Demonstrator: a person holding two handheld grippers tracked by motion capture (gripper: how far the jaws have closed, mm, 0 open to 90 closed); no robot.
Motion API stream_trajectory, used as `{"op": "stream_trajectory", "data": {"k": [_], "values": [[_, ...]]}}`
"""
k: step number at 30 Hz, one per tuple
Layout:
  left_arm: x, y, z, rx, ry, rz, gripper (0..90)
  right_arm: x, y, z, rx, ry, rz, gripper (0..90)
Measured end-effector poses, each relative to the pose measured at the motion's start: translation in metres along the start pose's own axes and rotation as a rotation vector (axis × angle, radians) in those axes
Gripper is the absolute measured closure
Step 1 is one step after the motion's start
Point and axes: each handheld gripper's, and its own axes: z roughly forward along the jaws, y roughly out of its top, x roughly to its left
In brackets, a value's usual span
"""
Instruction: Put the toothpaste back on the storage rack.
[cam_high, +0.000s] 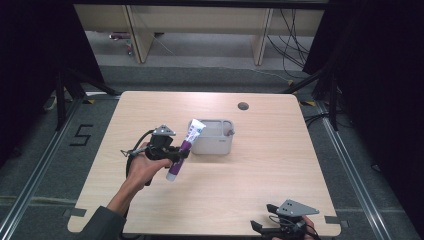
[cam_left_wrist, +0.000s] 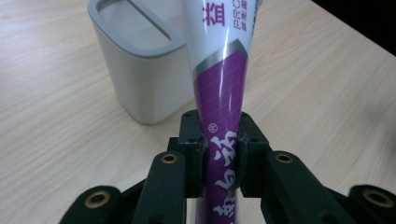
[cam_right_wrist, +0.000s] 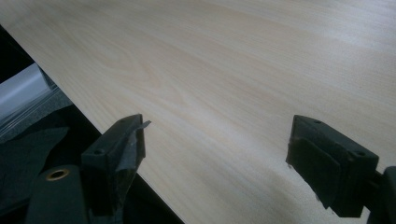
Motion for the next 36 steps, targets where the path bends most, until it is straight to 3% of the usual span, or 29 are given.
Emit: {"op": "stream_trajectory", "data": {"k": [2,4,6,8,10,12,14,18,19,21,25,26,28,32,33,34,36], "values": [[-0.001,0.002,0.0,-0.011,0.013,0.005,75.4,-0.002,0.0,0.0,-0.006,-0.007,-0.022,19.6],[-0.001,0.004,-0.001,-0.024,0.013,-0.001,75.5,0.0,0.0,0.0,0.0,-0.001,0.002,19.6],[0.0,0.005,-0.001,-0.026,0.003,-0.005,75.4,-0.001,0.0,0.0,-0.003,-0.005,-0.004,19.6],[-0.002,0.007,-0.001,-0.037,0.028,0.005,75.4,0.0,0.0,0.0,0.002,0.0,0.004,19.5],[-0.003,0.009,-0.001,-0.052,0.028,-0.003,75.4,-0.002,0.001,0.0,-0.01,-0.012,-0.035,19.5],[-0.005,0.011,-0.001,-0.065,0.03,-0.005,75.4,-0.003,0.0,0.0,-0.011,-0.013,-0.037,19.5],[-0.005,0.013,0.0,-0.07,0.033,0.0,75.4,-0.002,0.0,0.001,-0.004,0.004,-0.018,19.5],[-0.007,0.018,0.0,-0.083,0.036,-0.002,75.4,-0.001,0.0,0.001,-0.002,-0.006,-0.001,19.5],[-0.008,0.02,0.001,-0.102,0.038,-0.012,75.4,-0.004,0.0,0.001,-0.012,-0.013,-0.033,19.4],[-0.009,0.022,0.002,-0.111,0.03,-0.027,75.4,-0.004,0.0,0.001,-0.014,-0.014,-0.037,19.4],[-0.01,0.028,0.002,-0.114,0.037,-0.01,75.4,-0.001,0.0,0.001,-0.002,-0.001,-0.001,19.4],[-0.011,0.03,0.002,-0.117,0.037,-0.016,75.4,-0.004,0.0,0.001,-0.014,-0.012,-0.037,19.4],[-0.012,0.032,0.002,-0.126,0.048,-0.011,75.4,-0.003,0.0,0.001,-0.013,-0.011,-0.035,19.4],[-0.013,0.039,0.004,-0.166,0.051,-0.035,75.4,-0.003,0.0,0.001,-0.013,-0.011,-0.034,19.4],[-0.012,0.04,0.004,-0.163,0.053,-0.027,75.4,-0.001,0.0,0.0,-0.002,0.001,0.001,19.4],[-0.012,0.04,0.004,-0.163,0.053,-0.027,75.4,0.0,0.0,0.0,0.0,0.002,0.006,19.4],[-0.013,0.043,0.004,-0.19,0.047,-0.046,75.5,-0.002,0.0,0.0,-0.007,-0.006,-0.006,19.4]]}}
